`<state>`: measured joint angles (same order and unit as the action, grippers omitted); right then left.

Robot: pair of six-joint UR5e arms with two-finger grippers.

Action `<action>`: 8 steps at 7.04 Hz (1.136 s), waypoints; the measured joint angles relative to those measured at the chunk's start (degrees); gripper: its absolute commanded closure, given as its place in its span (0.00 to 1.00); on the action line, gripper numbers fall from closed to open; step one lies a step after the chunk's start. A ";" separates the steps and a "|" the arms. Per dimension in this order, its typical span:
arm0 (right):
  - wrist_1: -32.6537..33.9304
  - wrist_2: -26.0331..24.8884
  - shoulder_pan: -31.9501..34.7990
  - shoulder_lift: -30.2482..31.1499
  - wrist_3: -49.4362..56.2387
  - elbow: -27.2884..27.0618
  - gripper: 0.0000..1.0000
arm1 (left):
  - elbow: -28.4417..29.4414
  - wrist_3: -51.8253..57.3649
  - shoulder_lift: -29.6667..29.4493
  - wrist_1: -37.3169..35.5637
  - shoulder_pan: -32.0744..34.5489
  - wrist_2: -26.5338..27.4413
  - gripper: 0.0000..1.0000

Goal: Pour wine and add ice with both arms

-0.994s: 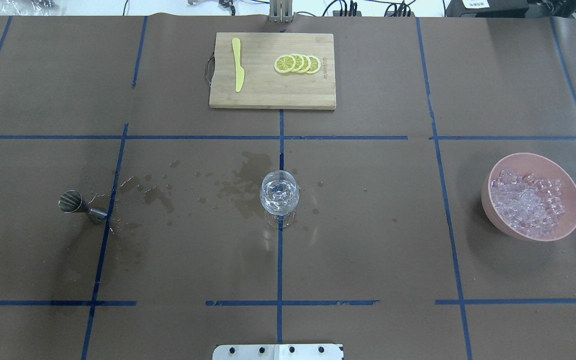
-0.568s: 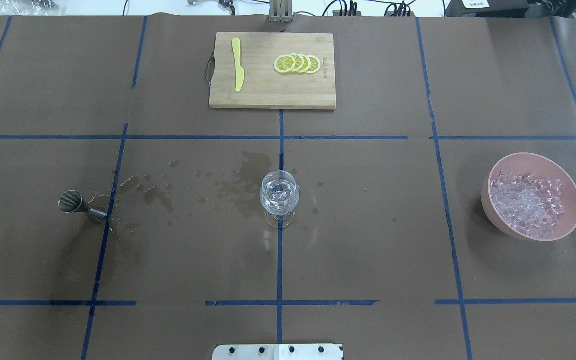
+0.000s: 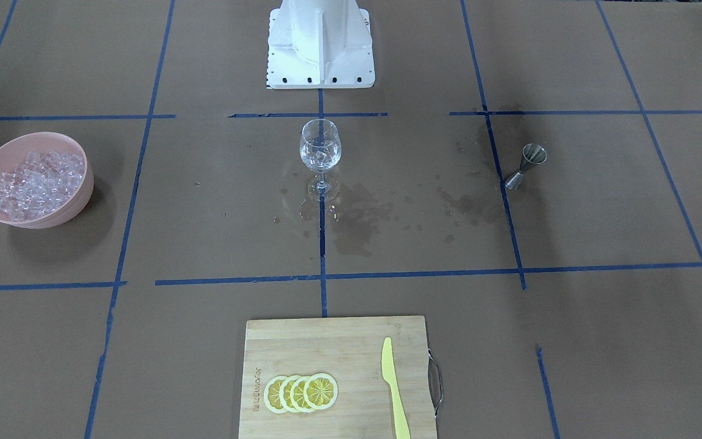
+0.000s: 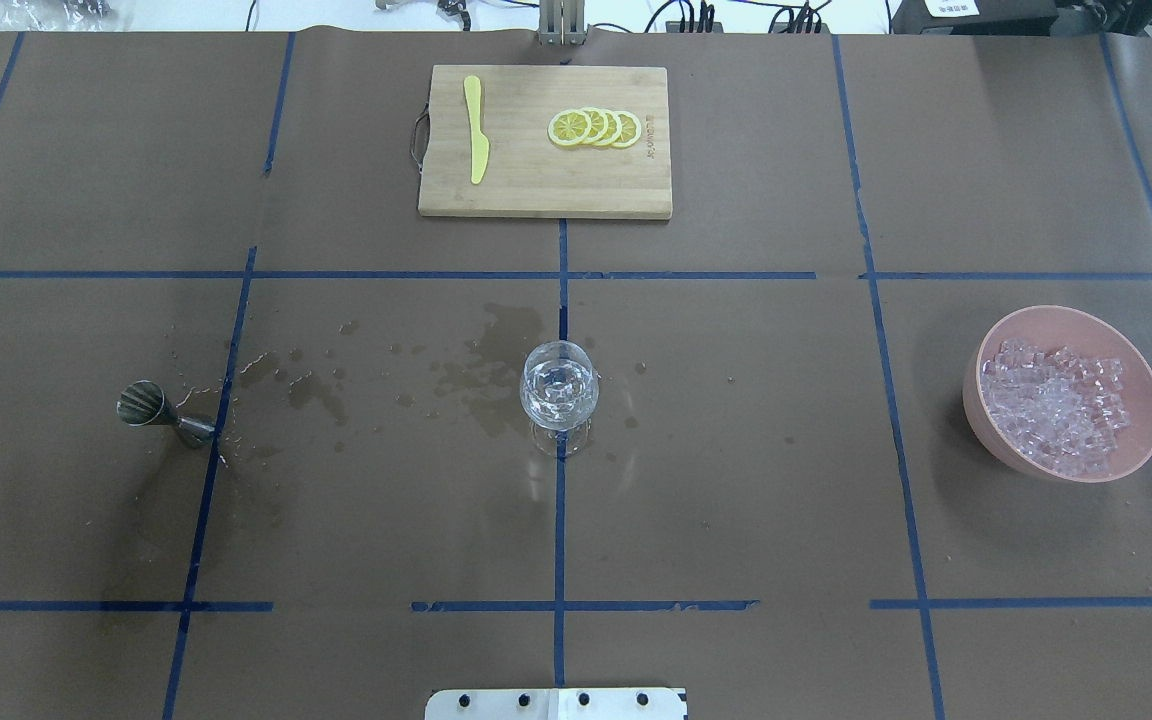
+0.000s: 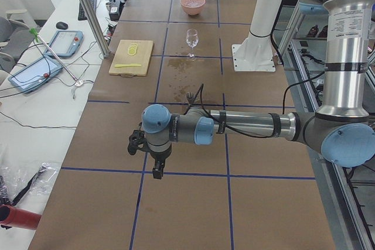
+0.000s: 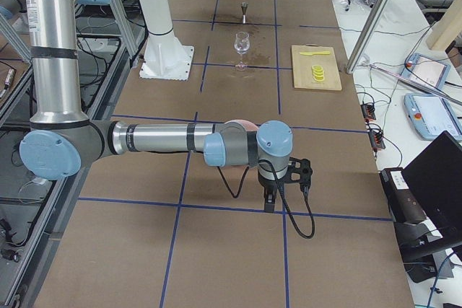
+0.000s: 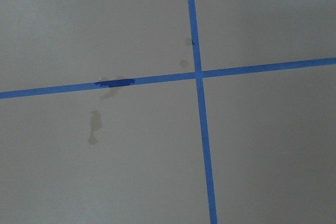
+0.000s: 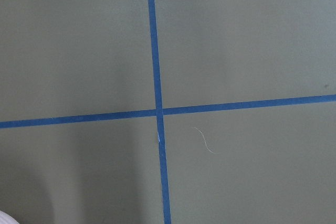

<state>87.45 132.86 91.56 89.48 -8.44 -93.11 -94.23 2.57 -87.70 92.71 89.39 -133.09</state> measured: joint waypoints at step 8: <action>0.30 0.35 -0.38 0.87 3.34 0.64 0.00 | 0.01 0.05 0.35 -0.07 0.15 -0.15 0.00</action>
<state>87.76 133.21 91.18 90.35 -5.10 -92.47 -94.22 2.62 -87.36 92.64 89.54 -133.24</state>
